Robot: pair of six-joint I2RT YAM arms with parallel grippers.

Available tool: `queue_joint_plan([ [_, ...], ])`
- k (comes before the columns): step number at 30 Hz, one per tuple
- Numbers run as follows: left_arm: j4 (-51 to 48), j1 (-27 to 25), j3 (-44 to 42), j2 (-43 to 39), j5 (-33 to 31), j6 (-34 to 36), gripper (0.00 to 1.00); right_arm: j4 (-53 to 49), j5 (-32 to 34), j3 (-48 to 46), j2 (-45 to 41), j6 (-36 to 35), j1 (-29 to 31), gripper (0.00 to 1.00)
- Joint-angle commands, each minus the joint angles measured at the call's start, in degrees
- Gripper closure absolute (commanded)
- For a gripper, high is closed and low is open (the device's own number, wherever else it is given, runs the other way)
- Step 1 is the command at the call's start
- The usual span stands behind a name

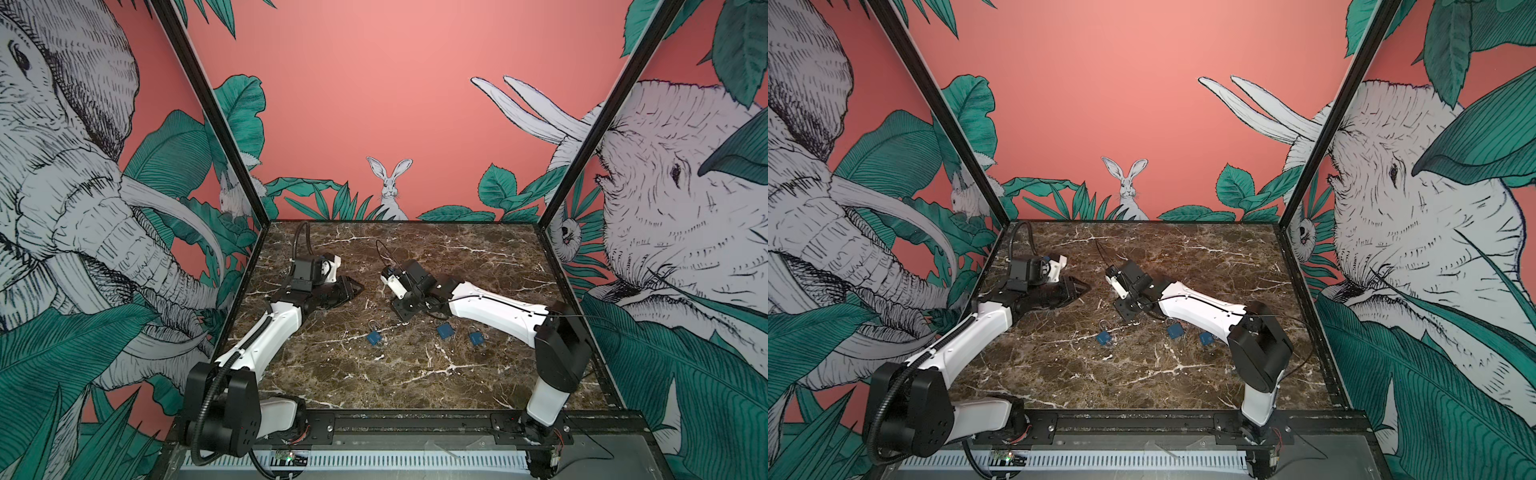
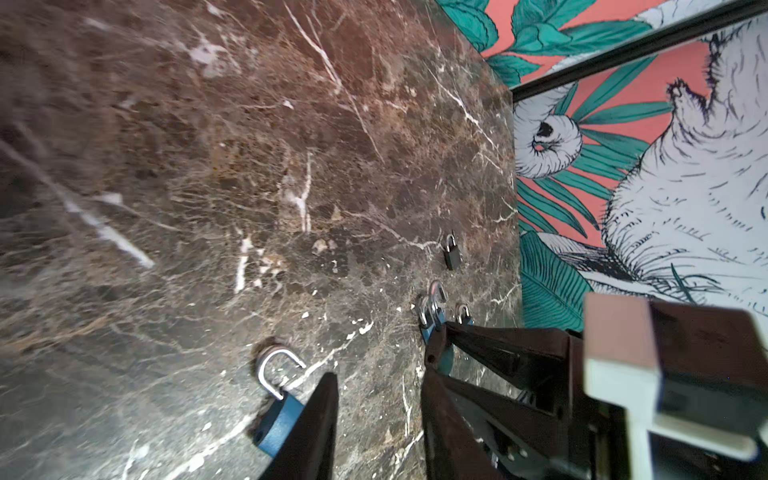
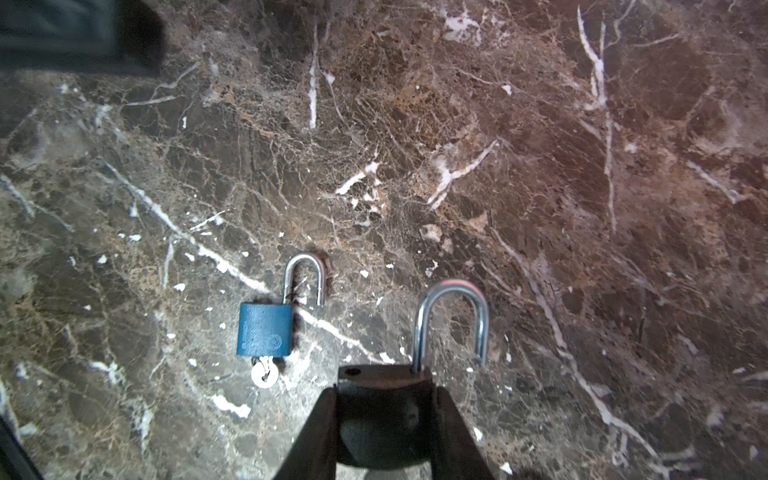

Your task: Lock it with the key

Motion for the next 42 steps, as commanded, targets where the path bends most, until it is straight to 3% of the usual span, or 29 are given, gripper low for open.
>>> queue_joint_plan([
  [1, 1.91, -3.8, 2.42, 2.33, -1.77, -0.96, 0.64, 0.18, 1.08, -1.96, -4.98, -0.09, 0.39, 0.82],
  [13, 13.23, -10.48, 6.95, 10.57, 5.34, -6.01, 0.64, -1.54, 3.94, -5.75, -11.84, -1.65, 0.35, 0.82],
  [22, 14.75, -14.73, 10.43, 14.25, 7.28, -5.94, 0.65, -1.32, 3.35, -6.46, -12.8, -1.1, 0.39, 0.82],
  [42, 13.7, -16.41, 9.34, 16.12, 10.43, -4.59, 0.7, -0.62, 2.22, -6.16, -13.4, 0.36, 0.35, 0.82],
])
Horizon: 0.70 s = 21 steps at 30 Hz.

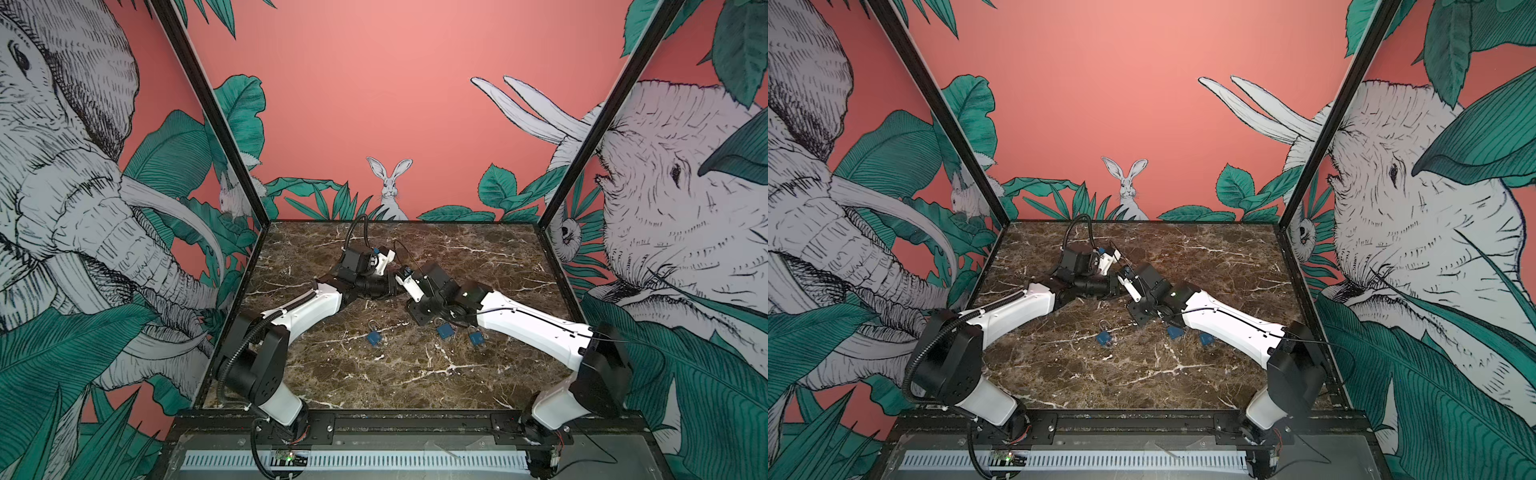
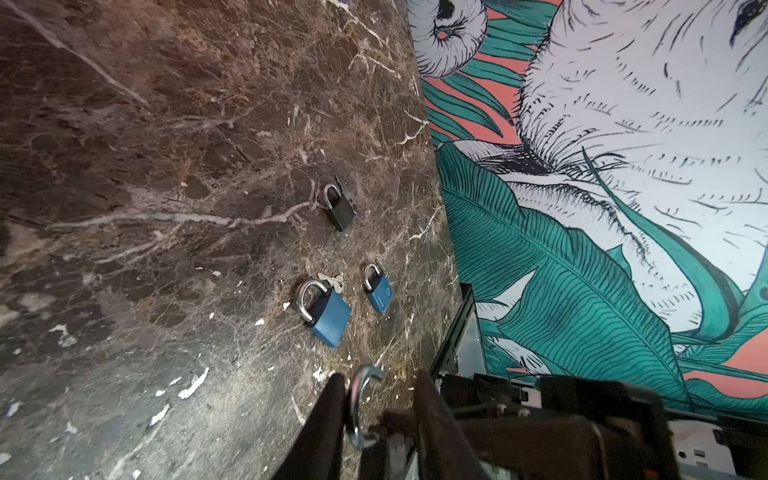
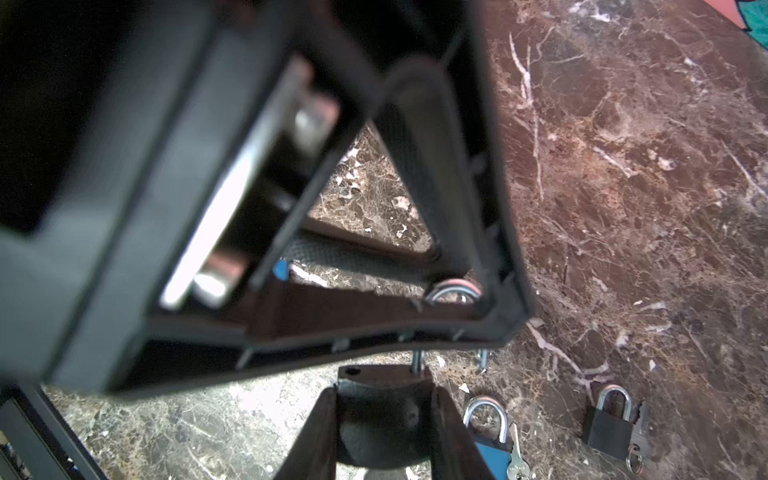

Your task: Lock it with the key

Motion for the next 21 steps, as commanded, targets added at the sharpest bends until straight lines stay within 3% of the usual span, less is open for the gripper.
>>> queue_joint_plan([
  [1, 0.47, -0.68, -0.36, 0.36, 1.74, 0.77, 0.7, 1.37, -0.48, 0.58, -1.89, 0.75, 0.38, 0.82],
  [8, 0.66, -0.94, -0.8, 0.8, 2.35, 0.87, 0.71, 1.19, -0.88, 1.06, -1.6, 0.78, 0.34, 0.82],
  [21, 0.21, -0.92, -0.84, 0.97, 2.93, 1.15, 0.83, 1.42, -1.15, 1.46, -1.63, 1.06, 0.38, 0.82],
])
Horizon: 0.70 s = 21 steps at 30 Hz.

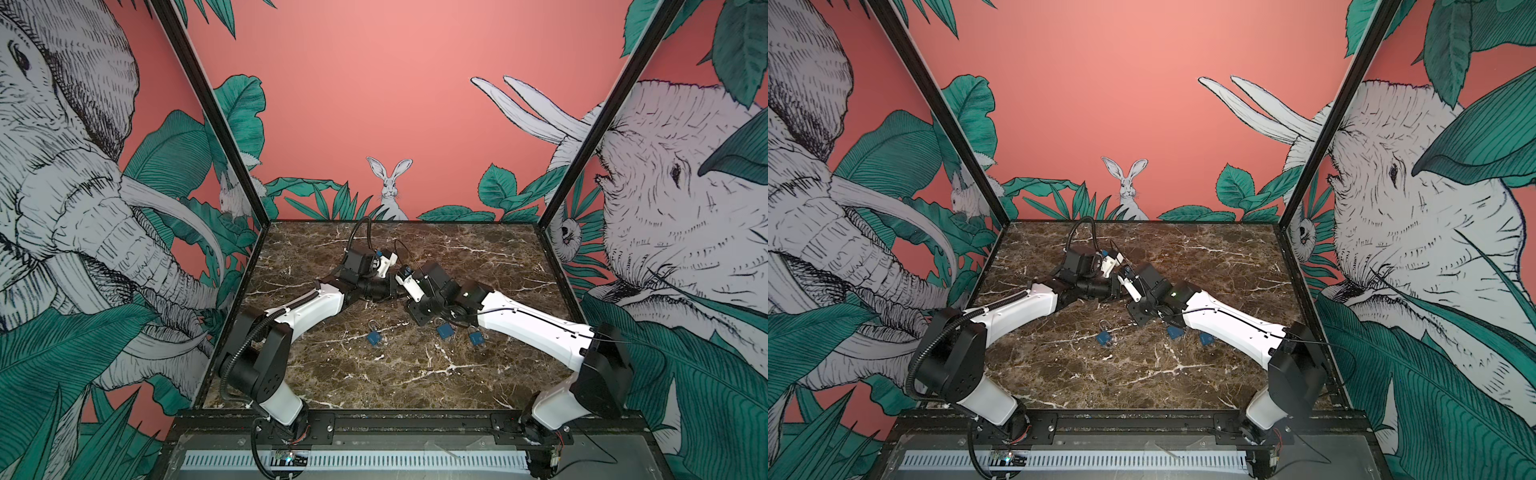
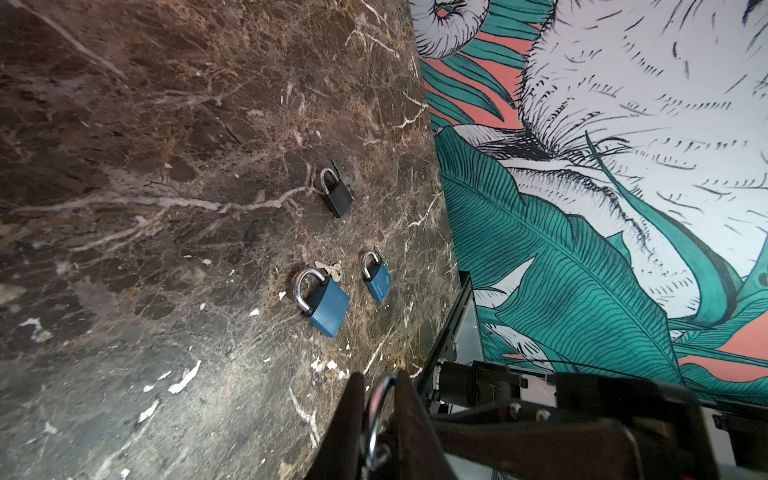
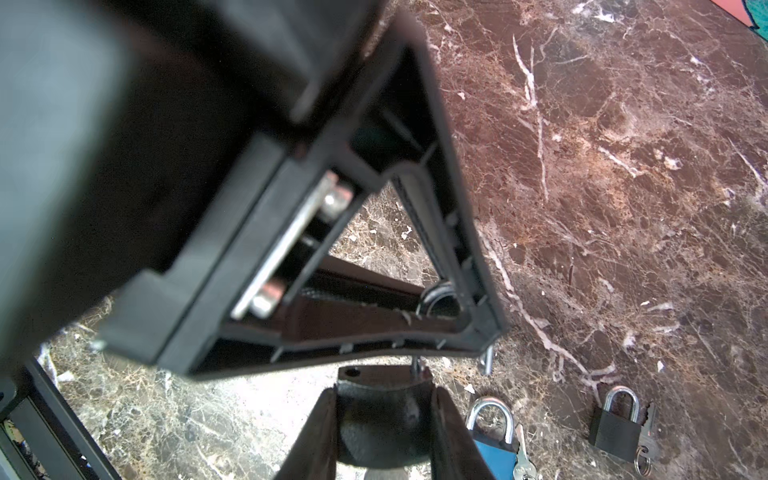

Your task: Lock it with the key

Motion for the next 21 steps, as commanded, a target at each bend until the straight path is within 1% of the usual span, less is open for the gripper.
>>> queue_joint_plan([
  [1, 0.25, -0.35, -0.64, 0.1, 1.63, 0.6, 0.83, 1.38, -0.41, 1.46, -1.5, 0.42, 0.42, 0.82],
  [4, 0.23, -0.35, -0.75, 0.1, 1.65, 0.65, 0.83, 1.38, -0.45, 1.53, -1.73, 0.36, 0.37, 0.82],
  [5, 0.27, -0.34, -0.76, 0.19, 1.67, 0.68, 0.85, 1.39, -0.42, 1.56, -1.73, 0.34, 0.39, 0.82],
  [8, 0.23, -0.35, -0.65, 0.39, 2.03, 0.64, 0.94, 1.35, -0.54, 1.64, -1.98, 0.47, 0.41, 0.82],
  [9, 0.21, -0.35, -0.66, 0.49, 2.19, 0.68, 1.0, 1.35, -0.61, 1.73, -2.13, 0.56, 0.37, 0.82],
  [15, 3.02, -0.35, -1.36, 0.23, 2.65, -1.03, 1.0, 1.84, -0.67, 1.64, -2.93, 0.81, 0.34, 0.82],
  [16, 3.67, -0.35, -1.45, 0.21, 2.57, -1.61, 1.0, 2.01, -0.68, 1.57, -3.01, 1.01, 0.34, 0.8],
  [18, 5.5, -0.35, -1.79, 0.06, 2.09, -3.47, 1.0, 2.2, -1.07, 1.18, -3.58, 1.64, 0.15, 0.61],
  [20, 7.5, -0.32, -1.98, -0.33, 1.04, -5.58, 1.0, 2.94, -1.81, -0.13, -5.32, 2.39, -0.31, 0.51],
  [21, 8.84, -0.35, -2.07, -0.55, 0.44, -6.82, 1.0, 4.01, -2.82, -1.34, -6.75, 3.06, -0.82, 0.48],
])
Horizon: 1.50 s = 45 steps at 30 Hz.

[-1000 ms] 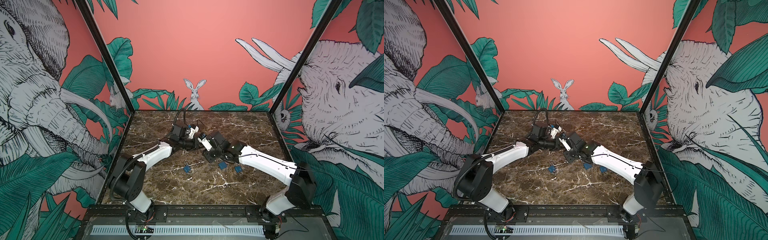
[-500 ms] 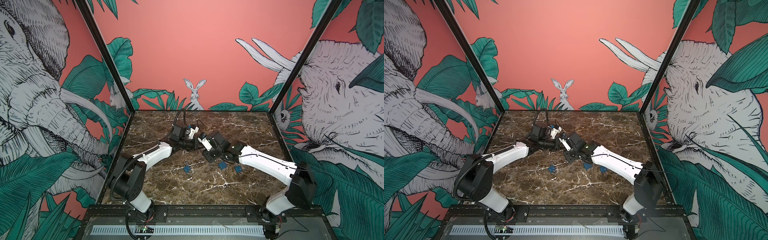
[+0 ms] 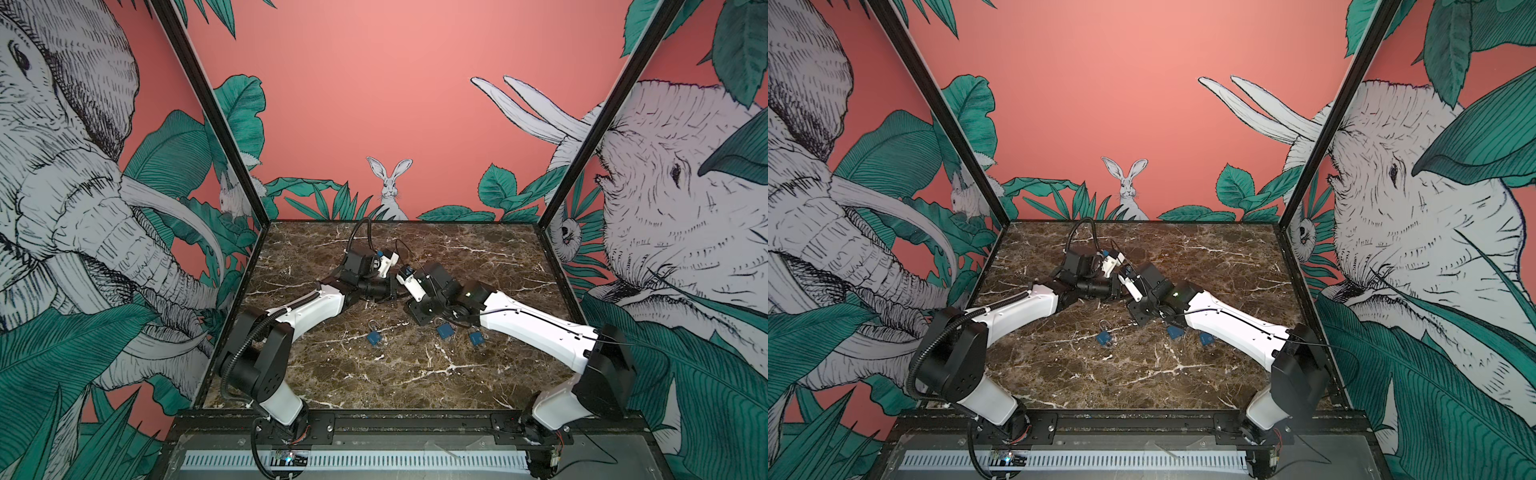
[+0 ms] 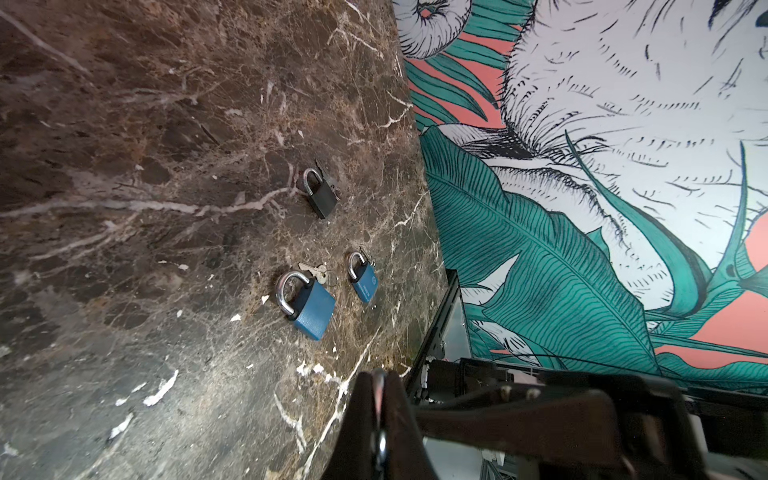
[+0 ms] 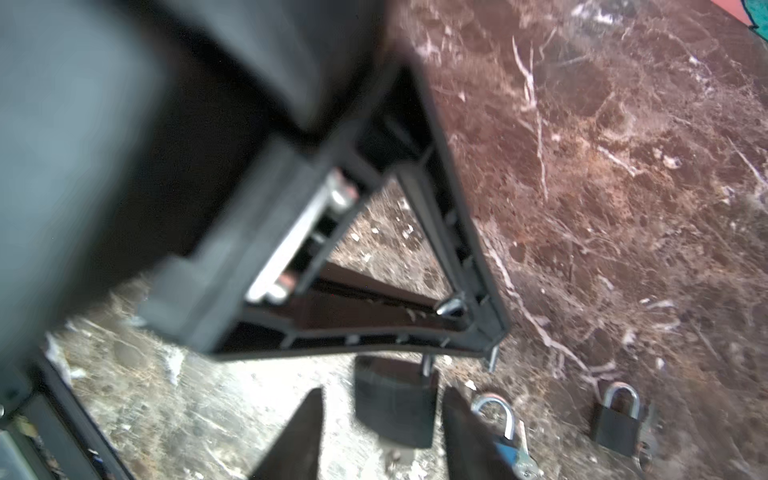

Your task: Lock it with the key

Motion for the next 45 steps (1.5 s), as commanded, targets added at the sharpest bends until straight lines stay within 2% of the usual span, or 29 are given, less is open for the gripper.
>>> queue_joint_plan([
  [1, 5.91, -0.3, -0.9, -0.95, -1.6, -4.77, 1.0, 5.08, -3.17, -2.66, -6.36, 2.34, -1.36, 0.47],
  [4, 8.83, -0.26, -0.53, -1.64, -3.46, -7.91, 1.0, 9.75, -8.65, -8.12, -12.39, 5.47, -4.81, 0.46],
  [9, 12.59, -0.25, 0.33, -2.36, -5.39, -12.33, 1.0, 21.77, -22.34, -18.97, -20.55, 11.85, -15.09, 0.51],
  [11, 13.11, -0.24, 0.59, -2.56, -5.89, -14.03, 1.0, 25.85, -24.39, -21.77, -22.19, 12.79, -16.93, 0.52],
  [16, 14.21, -0.39, 2.24, -2.47, -5.25, -17.22, 1.0, 33.8, -24.99, -25.6, -22.0, 11.15, -17.05, 0.53],
  [22, 13.07, -0.61, 3.58, -3.38, -4.81, -17.82, 1.0, 37.86, -25.96, -25.33, -18.71, 9.73, -17.04, 0.56],
  [31, 11.37, -1.15, 4.11, -4.23, -4.54, -17.28, 1.0, 36.59, -24.94, -21.39, -14.04, 6.13, -16.95, 0.6],
  [37, 11.72, -1.16, 4.64, -4.14, -4.06, -17.68, 1.0, 35.78, -24.58, -19.51, -12.0, 5.17, -16.92, 0.69],
  [45, 12.82, -1.23, 4.73, -4.23, -3.85, -18.5, 1.0, 34.55, -24.01, -18.9, -11.04, 4.21, -16.94, 0.71],
])
